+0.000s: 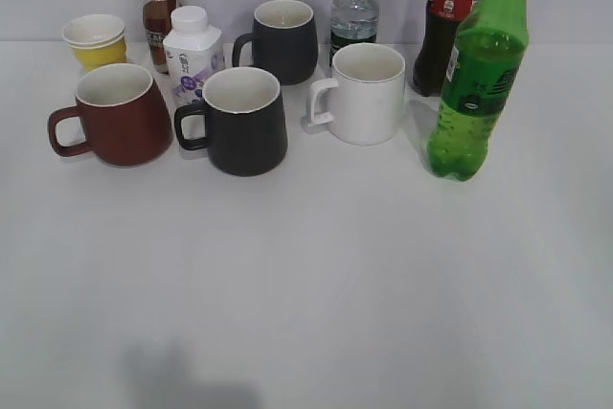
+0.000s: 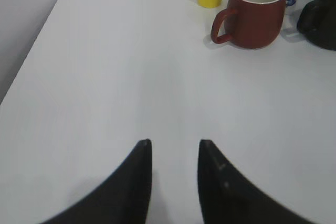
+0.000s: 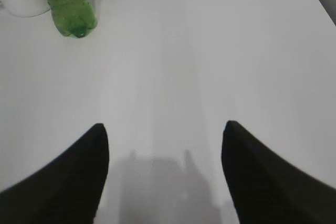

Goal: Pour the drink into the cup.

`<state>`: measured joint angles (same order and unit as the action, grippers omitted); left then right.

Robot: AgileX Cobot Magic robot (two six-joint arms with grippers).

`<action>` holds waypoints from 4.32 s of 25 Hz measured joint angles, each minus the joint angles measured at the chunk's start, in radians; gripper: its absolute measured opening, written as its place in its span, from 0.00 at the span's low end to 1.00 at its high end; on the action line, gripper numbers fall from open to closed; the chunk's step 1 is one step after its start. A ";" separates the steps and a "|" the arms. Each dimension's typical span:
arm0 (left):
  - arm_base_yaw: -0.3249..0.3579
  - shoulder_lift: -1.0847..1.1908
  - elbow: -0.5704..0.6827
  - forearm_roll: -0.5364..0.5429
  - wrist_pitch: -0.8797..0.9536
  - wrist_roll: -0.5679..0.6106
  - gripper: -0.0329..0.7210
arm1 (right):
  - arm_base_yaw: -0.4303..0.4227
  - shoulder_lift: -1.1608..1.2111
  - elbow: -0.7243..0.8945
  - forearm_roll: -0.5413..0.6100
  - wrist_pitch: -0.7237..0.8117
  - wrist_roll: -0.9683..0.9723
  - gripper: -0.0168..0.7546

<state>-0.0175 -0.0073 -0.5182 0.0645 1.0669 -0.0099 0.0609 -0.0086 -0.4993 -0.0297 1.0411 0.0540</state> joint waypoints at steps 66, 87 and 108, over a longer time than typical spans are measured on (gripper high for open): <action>-0.062 0.413 0.139 0.027 -0.734 0.000 0.36 | 0.031 0.358 0.070 0.012 -0.706 0.000 0.67; -0.062 1.403 0.162 -0.105 -1.600 0.000 0.38 | 0.079 0.968 0.072 -0.010 -1.204 0.000 0.67; -0.204 1.491 0.291 -0.174 -1.893 0.000 0.51 | 0.231 1.330 0.189 0.002 -1.676 0.000 0.67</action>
<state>-0.2217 1.4833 -0.2268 -0.1090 -0.8263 -0.0099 0.2915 1.3219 -0.3098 -0.0272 -0.6353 0.0539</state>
